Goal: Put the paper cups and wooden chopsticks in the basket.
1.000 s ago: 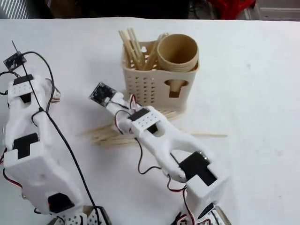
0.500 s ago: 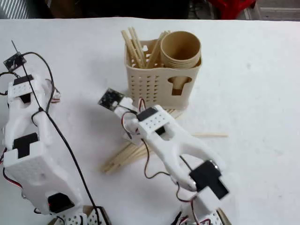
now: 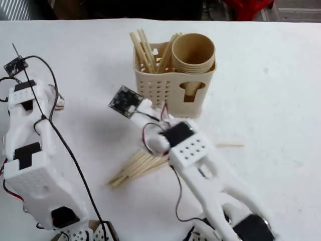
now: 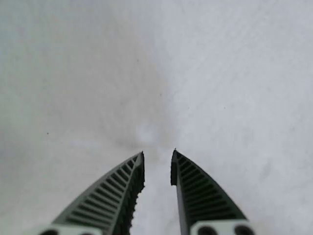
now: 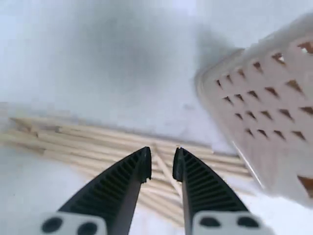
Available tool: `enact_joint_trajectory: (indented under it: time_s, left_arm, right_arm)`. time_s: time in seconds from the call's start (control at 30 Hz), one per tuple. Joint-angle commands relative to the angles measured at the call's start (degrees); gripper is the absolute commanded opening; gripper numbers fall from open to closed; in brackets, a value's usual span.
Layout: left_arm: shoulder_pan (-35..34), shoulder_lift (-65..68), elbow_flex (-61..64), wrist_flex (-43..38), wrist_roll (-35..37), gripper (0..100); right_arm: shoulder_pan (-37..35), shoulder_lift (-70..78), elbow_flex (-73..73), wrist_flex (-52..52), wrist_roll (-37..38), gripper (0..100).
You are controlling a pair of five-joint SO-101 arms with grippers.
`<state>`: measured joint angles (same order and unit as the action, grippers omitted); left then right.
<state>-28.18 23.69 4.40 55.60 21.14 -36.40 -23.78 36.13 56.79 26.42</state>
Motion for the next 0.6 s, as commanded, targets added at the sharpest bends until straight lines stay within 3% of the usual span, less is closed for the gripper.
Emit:
enact_joint_trajectory:
  time_s: [0.0,0.23,0.37,0.57]
  left_arm:
    - [-0.3,-0.4,-0.7,-0.8,0.8,11]
    - [-0.2,-0.4,-0.7,-0.9,0.8,11]
    - [-0.2,-0.4,-0.7,-0.9,0.8,11]
    - [-0.4,-0.4,-0.3,-0.9,0.8,11]
  right_arm:
    - [8.5,-7.0,2.4,10.1,5.7,8.8]
    - [27.3,-11.0,12.0,10.2,35.4,8.8]
    - [32.7,-10.9,12.9,6.9,38.8,8.8]
    - [33.6,-10.9,19.4,0.7,46.5,11.1]
